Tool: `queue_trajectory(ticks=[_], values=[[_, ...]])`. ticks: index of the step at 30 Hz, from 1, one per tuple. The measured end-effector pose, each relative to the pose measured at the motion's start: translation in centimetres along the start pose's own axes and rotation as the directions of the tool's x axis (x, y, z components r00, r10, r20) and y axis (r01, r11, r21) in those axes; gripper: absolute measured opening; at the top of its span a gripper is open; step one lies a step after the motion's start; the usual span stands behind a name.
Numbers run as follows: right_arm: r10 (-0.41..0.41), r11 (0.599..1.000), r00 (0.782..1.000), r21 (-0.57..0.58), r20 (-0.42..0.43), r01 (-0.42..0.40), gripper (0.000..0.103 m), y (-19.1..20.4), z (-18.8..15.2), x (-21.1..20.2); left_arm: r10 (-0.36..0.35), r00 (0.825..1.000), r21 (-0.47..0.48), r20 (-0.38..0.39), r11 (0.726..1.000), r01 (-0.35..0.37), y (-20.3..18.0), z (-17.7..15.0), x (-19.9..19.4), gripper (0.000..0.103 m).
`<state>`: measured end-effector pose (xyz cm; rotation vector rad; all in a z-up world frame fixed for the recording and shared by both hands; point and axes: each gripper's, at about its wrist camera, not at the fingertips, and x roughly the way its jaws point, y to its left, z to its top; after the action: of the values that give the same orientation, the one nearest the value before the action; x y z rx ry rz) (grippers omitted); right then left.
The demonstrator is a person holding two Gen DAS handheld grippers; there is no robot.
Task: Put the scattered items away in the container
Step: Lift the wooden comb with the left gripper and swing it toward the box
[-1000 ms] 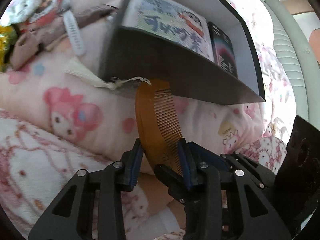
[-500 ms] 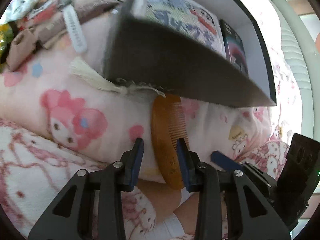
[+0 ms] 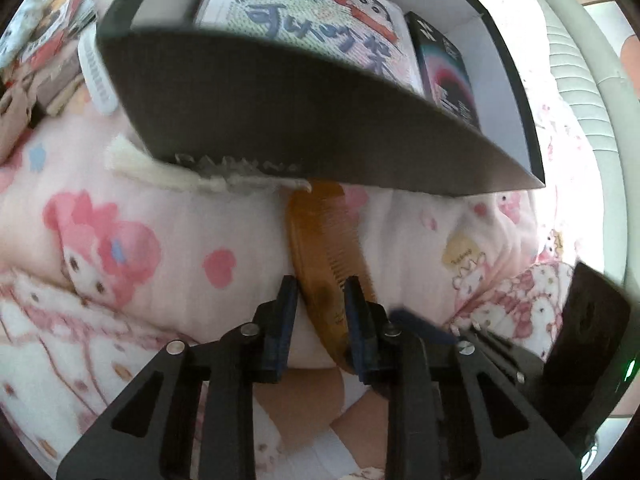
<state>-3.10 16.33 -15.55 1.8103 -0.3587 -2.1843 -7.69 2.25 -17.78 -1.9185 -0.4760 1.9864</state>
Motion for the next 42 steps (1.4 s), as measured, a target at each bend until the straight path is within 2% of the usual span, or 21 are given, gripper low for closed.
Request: queue_trajectory(ticks=[6, 11, 14, 17, 21, 22, 23, 25, 31, 32, 33, 35, 38, 42], values=[[0.077, 0.995, 0.996, 0.063, -0.037, -0.075, 0.041, -0.3, -1.4, -0.2, -0.001, 1.0, -0.015, -0.028, 1.0, 0.0, 0.6, 1.6, 1.2, 0.024], [0.133, 0.984, 0.988, 0.129, -0.082, -0.121, 0.041, -0.3, -1.7, 1.6, -0.003, 1.0, -0.061, 0.016, 0.998, 0.004, 1.0, 1.3, 1.3, 0.015], [0.15, 0.981, 0.985, 0.134, -0.087, -0.138, 0.04, 0.2, -1.8, 2.4, -0.007, 1.0, -0.063, 0.026, 0.998, 0.009, 1.1, 1.1, 1.0, 0.015], [0.124, 0.982, 0.992, 0.146, -0.039, -0.117, 0.031, 0.0, -1.1, 1.8, -0.018, 1.0, -0.059, 0.02, 0.998, 0.019, 1.3, 0.6, 0.7, 0.015], [0.056, 0.981, 0.996, 0.181, 0.068, -0.067, 0.028, -1.5, -0.1, -0.5, -0.034, 0.999, -0.036, 0.005, 0.999, 0.034, 1.2, 0.6, 0.2, 0.015], [0.037, 0.979, 0.995, 0.198, 0.095, -0.055, 0.028, -2.0, 0.3, -1.1, -0.034, 0.999, -0.033, 0.012, 0.999, 0.035, 1.3, 0.8, -0.1, 0.017], [0.001, 0.977, 0.994, 0.21, 0.114, -0.025, 0.028, -2.4, 0.5, -1.5, -0.03, 0.999, -0.033, 0.023, 0.999, 0.03, 1.1, 1.1, -0.4, 0.025], [-0.066, 0.975, 0.988, 0.222, 0.143, 0.033, 0.028, -2.9, 0.8, -2.2, -0.017, 0.998, -0.031, 0.053, 0.999, 0.019, 1.2, 1.8, -0.7, 0.034], [-0.047, 0.966, 0.991, 0.257, 0.125, 0.013, 0.028, -3.8, 1.3, -1.9, -0.029, 0.997, -0.04, 0.067, 0.999, 0.031, 1.0, 3.6, 0.6, 0.034], [-0.038, 0.962, 0.99, 0.273, 0.135, -0.001, 0.028, -4.3, 1.4, -2.1, -0.009, 0.997, -0.039, 0.071, 0.999, 0.012, 0.9, 3.8, 1.2, 0.034], [-0.027, 0.958, 0.989, 0.286, 0.148, -0.016, 0.028, -4.6, 1.6, -2.2, 0.04, 0.994, -0.038, 0.099, 0.999, -0.037, 0.8, 3.9, 1.4, 0.034], [-0.037, 0.958, 0.989, 0.286, 0.146, -0.006, 0.028, -4.7, 2.1, -2.2, 0.1, 0.988, -0.017, 0.114, 0.995, -0.099, 0.5, 4.1, 1.8, 0.035], [-0.048, 0.961, 0.992, 0.276, 0.115, 0.015, 0.028, -4.7, 2.4, -1.5, 0.11, 0.988, 0.009, 0.108, 0.994, -0.112, 0.2, 3.9, 2.0, 0.035], [-0.065, 0.957, 0.987, 0.289, 0.15, 0.02, 0.028, -4.5, 2.5, -2.2, 0.099, 0.992, 0.037, 0.08, 0.994, -0.102, -0.4, 3.1, 2.2, 0.033]])
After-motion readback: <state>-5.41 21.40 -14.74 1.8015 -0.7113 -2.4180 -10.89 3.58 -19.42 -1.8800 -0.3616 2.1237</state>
